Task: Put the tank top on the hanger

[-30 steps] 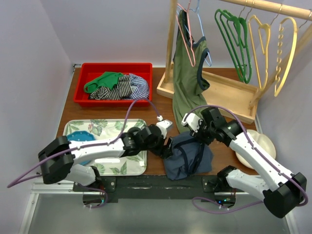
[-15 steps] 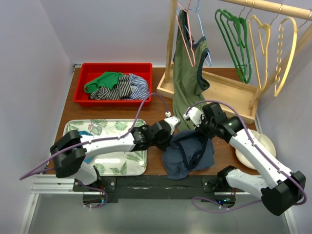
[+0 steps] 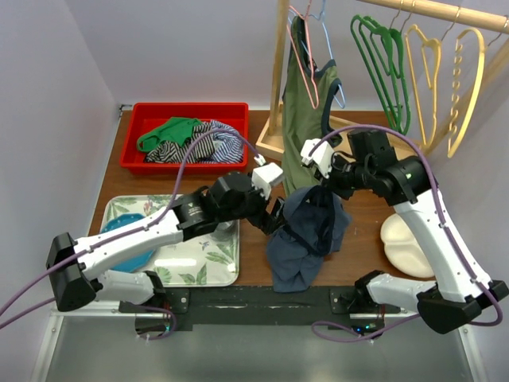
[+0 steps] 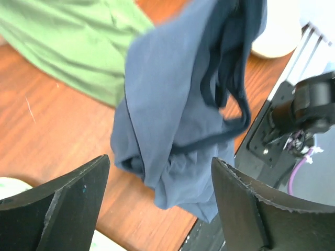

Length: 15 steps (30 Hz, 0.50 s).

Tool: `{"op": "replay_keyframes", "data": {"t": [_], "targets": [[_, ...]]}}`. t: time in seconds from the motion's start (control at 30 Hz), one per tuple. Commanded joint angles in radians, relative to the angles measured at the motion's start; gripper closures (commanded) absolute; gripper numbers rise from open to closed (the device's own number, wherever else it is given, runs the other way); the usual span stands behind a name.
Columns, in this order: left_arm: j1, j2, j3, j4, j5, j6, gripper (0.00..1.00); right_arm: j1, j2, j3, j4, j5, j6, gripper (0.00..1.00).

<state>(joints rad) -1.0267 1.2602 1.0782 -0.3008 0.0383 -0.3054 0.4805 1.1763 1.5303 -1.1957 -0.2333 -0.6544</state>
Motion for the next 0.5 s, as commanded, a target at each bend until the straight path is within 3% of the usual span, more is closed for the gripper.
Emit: {"op": "replay_keyframes", "data": {"t": [0.0, 0.1, 0.23, 0.37, 0.47], "targets": [[0.005, 0.022, 0.091, 0.048, 0.034, 0.043, 0.12, -0.01, 0.0, 0.057, -0.096, -0.147, -0.031, 1.0], [0.001, 0.095, 0.133, 0.061, 0.052, 0.014, 0.02, -0.023, -0.01, 0.067, -0.096, -0.166, -0.024, 1.0], [-0.033, 0.203, 0.206, 0.003, -0.021, 0.0, 0.01, -0.057, -0.024, 0.094, -0.088, -0.193, -0.005, 1.0], [-0.035, 0.26, 0.255, -0.03, -0.035, 0.008, 0.23, -0.094, -0.047, 0.094, -0.067, -0.175, 0.024, 1.0], [-0.035, 0.262, 0.294, -0.078, -0.06, 0.041, 0.57, -0.114, -0.073, 0.07, -0.045, -0.134, 0.047, 1.0]]}}
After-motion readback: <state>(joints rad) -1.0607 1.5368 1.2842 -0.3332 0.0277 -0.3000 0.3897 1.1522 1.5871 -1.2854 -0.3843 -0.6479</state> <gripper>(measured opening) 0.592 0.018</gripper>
